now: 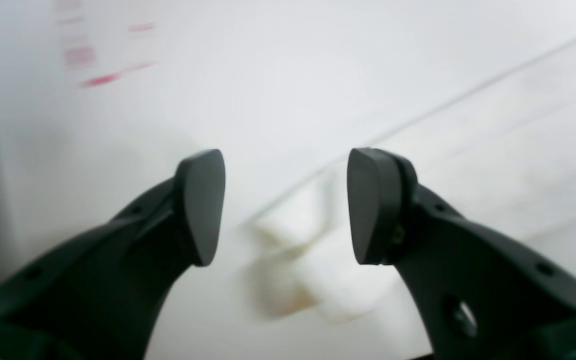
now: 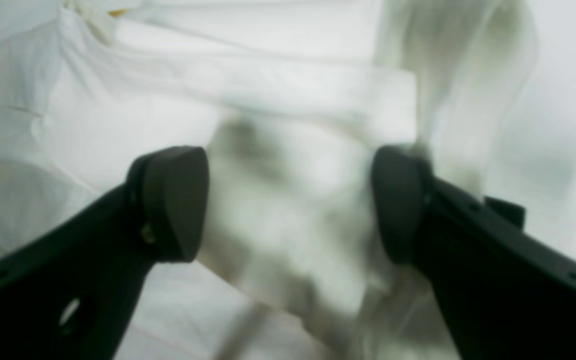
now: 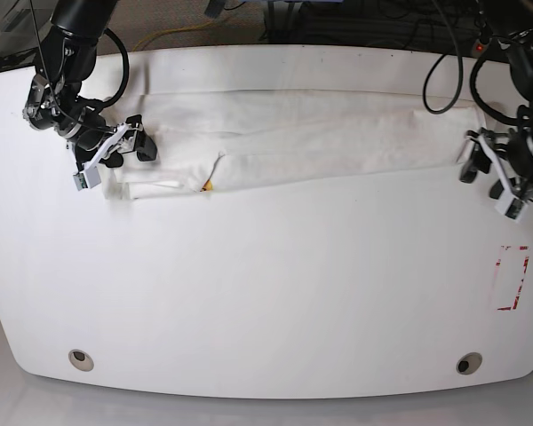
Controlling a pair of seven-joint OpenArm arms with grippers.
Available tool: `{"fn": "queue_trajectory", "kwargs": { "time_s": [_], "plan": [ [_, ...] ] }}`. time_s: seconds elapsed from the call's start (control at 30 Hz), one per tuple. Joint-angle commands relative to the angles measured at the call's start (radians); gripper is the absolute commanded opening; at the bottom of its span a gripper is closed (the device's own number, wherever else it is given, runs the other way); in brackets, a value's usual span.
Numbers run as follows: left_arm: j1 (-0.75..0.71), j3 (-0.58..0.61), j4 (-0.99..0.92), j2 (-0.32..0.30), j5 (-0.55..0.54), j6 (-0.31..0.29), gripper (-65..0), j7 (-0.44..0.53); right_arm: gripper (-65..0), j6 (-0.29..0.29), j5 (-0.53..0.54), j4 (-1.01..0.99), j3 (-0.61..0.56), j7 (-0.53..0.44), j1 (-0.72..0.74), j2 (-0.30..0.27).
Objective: Fold the T-shirt properly
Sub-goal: 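Pull the shirt end with the left gripper to straighten the fold, then adjust the folded shirt ends with both grippers to smooth it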
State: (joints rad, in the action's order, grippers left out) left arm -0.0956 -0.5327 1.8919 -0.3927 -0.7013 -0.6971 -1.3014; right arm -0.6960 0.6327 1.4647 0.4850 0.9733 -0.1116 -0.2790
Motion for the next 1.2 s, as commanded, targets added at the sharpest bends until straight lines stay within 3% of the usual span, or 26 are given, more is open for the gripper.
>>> {"fn": "queue_trajectory", "kwargs": {
  "time_s": [0.0,0.07,0.2,0.33,0.5,0.7,0.93,1.03,1.17],
  "plan": [
    [0.02,0.052,0.015,0.007,-0.016,-0.001,-29.2,0.015,-15.7,-0.002,0.017,0.018,0.005,-0.011,0.01,-0.016],
    [0.018,0.098,0.015,0.016,-0.013,-0.001,-29.2,0.016,-15.7,-0.002,0.017,0.018,0.005,-0.011,0.01,-0.016],
    [-0.005,0.182,0.015,0.021,0.091,-0.001,-29.2,0.015,-15.7,-0.002,0.017,0.017,0.005,-0.011,0.01,-0.016],
    [-0.036,0.204,-0.005,0.018,0.254,-0.001,-29.2,0.018,-15.7,-0.002,0.016,0.014,0.005,-0.012,0.01,-0.016],
    [-0.063,0.225,-0.085,-0.013,0.368,-0.001,-29.2,0.076,-15.7,-0.002,0.014,0.011,0.005,-0.014,0.01,-0.016],
    [-0.088,0.225,-0.22,-0.085,0.384,-0.001,-29.2,0.224,-15.7,-0.002,-0.121,0.011,0.007,-0.017,0.02,0.001],
    [-0.08,0.227,-0.294,-0.144,0.384,-0.001,-29.2,0.291,-15.7,-0.002,-0.299,0.011,0.011,-0.018,0.063,0.024],
    [-0.08,0.227,-0.279,-0.156,0.384,-0.001,-29.2,0.305,-15.7,-0.002,-0.33,0.014,0.011,-0.026,0.082,0.025],
    [-0.079,0.227,-0.251,-0.157,0.386,-0.001,-29.2,0.306,-15.7,-0.002,-0.291,0.083,0.013,-0.015,0.083,0.014]
  ]
}}
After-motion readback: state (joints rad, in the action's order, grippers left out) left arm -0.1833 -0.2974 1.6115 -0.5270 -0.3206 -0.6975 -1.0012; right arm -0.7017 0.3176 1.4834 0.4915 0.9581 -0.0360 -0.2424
